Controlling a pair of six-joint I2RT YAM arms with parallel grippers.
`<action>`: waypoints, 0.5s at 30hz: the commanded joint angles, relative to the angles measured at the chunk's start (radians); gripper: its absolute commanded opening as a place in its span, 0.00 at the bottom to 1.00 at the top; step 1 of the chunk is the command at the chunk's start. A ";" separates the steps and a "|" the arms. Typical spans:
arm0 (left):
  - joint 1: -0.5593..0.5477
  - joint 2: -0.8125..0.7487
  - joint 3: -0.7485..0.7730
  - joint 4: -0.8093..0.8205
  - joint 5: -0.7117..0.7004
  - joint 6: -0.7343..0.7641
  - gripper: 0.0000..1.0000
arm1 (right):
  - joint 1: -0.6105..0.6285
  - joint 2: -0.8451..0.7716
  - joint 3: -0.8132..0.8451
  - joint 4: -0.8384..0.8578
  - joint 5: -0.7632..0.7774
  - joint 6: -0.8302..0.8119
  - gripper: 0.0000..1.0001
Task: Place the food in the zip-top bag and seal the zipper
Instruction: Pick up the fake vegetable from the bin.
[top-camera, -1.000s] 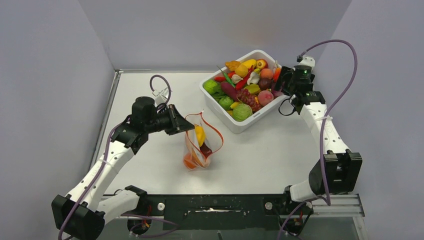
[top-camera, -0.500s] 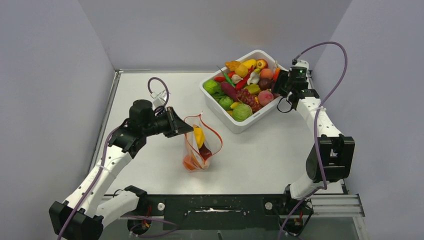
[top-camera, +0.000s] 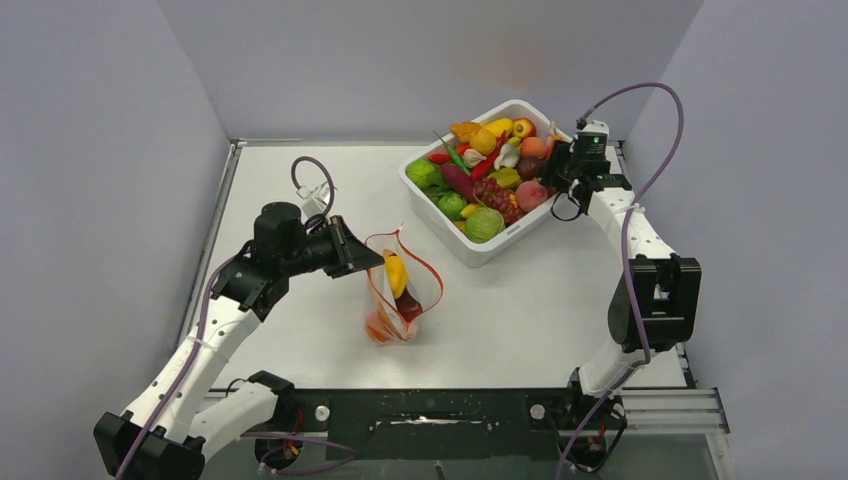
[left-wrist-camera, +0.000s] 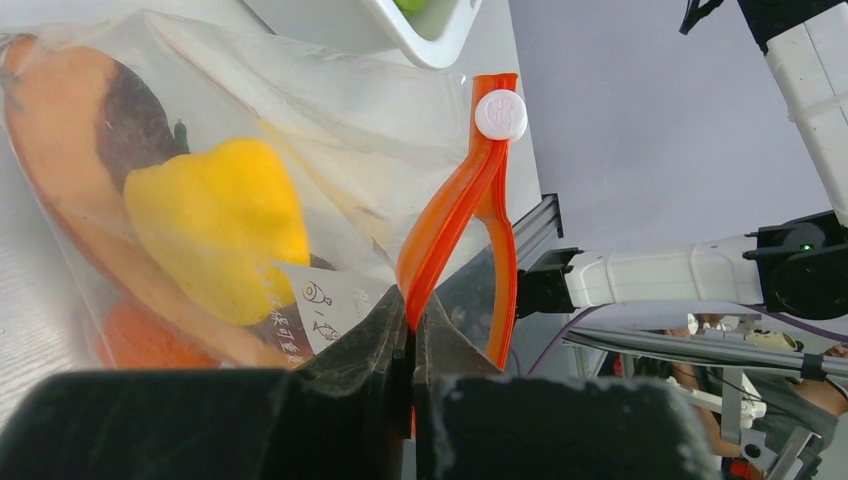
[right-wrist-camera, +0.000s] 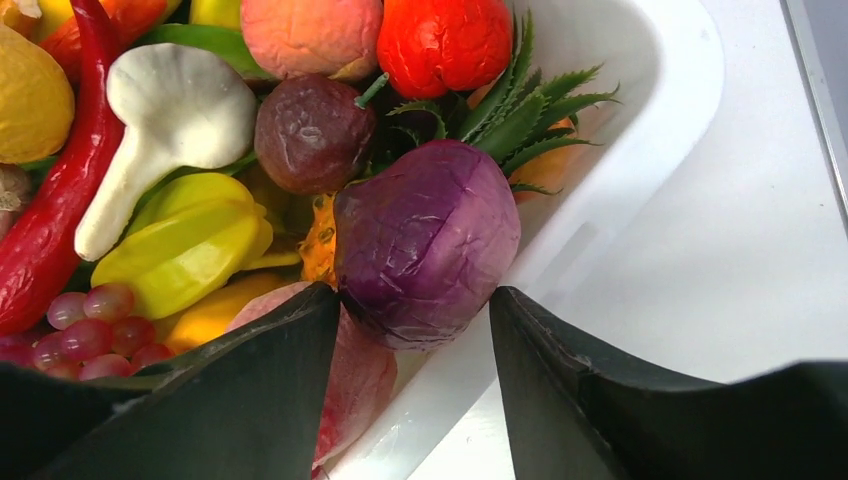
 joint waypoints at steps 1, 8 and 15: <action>0.003 -0.037 0.019 0.031 -0.001 0.014 0.00 | -0.010 -0.017 0.056 0.058 -0.025 -0.021 0.51; 0.003 -0.043 0.013 0.033 -0.009 0.012 0.00 | -0.010 -0.064 0.026 0.065 -0.035 -0.037 0.33; 0.003 -0.039 0.014 0.037 -0.012 0.008 0.00 | -0.006 -0.113 0.010 0.036 -0.041 -0.046 0.33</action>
